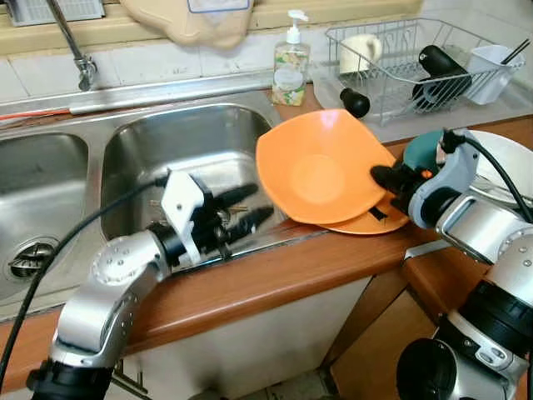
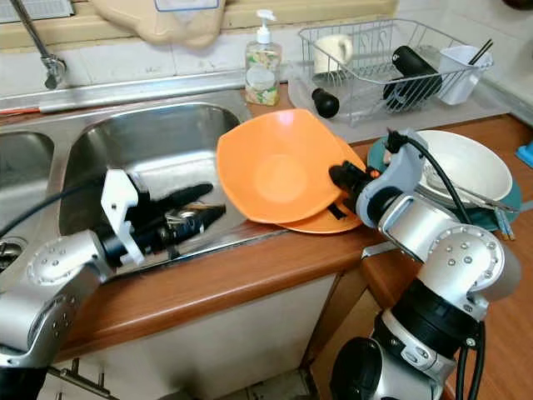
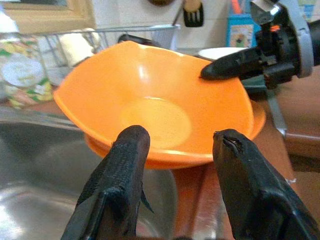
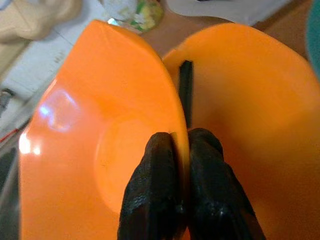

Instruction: Kitchen organization

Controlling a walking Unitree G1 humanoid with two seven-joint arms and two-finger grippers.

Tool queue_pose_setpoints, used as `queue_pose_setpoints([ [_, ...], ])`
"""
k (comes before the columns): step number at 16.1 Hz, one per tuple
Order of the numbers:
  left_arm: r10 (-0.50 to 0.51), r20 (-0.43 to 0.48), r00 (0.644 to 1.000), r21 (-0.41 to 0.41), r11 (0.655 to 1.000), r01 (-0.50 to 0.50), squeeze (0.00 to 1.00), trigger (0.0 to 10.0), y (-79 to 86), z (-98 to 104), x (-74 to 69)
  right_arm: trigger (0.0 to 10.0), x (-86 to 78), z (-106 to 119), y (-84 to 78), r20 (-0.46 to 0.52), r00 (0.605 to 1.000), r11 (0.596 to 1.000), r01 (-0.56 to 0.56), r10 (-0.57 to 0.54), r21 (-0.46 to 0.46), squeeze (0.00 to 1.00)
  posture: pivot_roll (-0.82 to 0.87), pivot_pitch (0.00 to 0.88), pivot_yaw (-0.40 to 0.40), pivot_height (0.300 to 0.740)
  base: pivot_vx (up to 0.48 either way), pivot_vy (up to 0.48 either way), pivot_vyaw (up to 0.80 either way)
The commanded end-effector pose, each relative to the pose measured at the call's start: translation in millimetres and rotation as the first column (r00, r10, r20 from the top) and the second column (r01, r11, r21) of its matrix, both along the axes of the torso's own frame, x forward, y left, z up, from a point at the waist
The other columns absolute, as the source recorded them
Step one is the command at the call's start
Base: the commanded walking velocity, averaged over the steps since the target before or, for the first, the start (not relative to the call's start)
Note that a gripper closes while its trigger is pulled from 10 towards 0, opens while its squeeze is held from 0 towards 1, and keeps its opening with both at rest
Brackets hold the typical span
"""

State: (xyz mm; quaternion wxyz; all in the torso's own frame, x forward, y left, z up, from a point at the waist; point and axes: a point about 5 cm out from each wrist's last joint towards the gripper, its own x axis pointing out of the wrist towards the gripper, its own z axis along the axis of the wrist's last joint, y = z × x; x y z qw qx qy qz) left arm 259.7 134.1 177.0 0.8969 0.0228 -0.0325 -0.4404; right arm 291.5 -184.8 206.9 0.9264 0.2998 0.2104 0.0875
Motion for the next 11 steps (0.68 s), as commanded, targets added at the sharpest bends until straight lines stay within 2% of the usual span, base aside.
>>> queue_pose_setpoints([
  [1, 0.028, 0.018, 0.999, 0.008, 1.000, -0.028, 0.00, 10.0, 3.2, 3.8, 4.4, 0.0, 2.7, -5.5, 2.8, -0.038, 0.999, 1.000, -0.005, 0.005, -0.016, 0.00, -0.13, 0.000, 0.008, 0.740, 0.000, 0.000, 0.00],
  [6, 0.065, 0.016, 0.998, -0.018, 0.998, -0.064, 0.00, 10.0, 8.0, 7.9, 8.1, 0.0, 7.5, -0.1, 9.4, 0.031, 0.999, 1.000, -0.015, 0.015, 0.008, 0.00, -0.12, 0.000, 0.026, 0.740, 0.000, 0.000, 0.00],
  [8, 0.094, 0.010, 0.996, -0.065, 0.994, -0.093, 0.00, 10.0, 9.4, 13.8, 12.2, 0.0, 8.6, 6.6, 12.3, 0.116, 0.993, 0.999, -0.037, 0.035, 0.017, 0.00, -0.10, 0.000, 0.025, 0.740, 0.000, 0.000, 0.00],
  [10, 0.116, 0.006, 0.993, -0.086, 0.990, -0.115, 0.00, 10.0, 11.3, 16.3, 14.7, 0.0, 8.9, 10.7, 13.7, 0.157, 0.986, 0.998, -0.053, 0.049, 0.021, 0.00, -0.10, 0.000, 0.030, 0.740, 0.000, 0.000, 0.00],
  [11, 0.120, -0.019, 0.993, -0.162, 0.979, -0.121, 1.00, 10.0, 12.4, 21.2, 17.7, 0.0, 9.3, 19.0, 15.3, 0.225, 0.972, 0.998, -0.065, 0.063, 0.003, 0.00, -0.10, 0.000, 0.035, 0.740, 0.000, 0.000, 0.00],
])
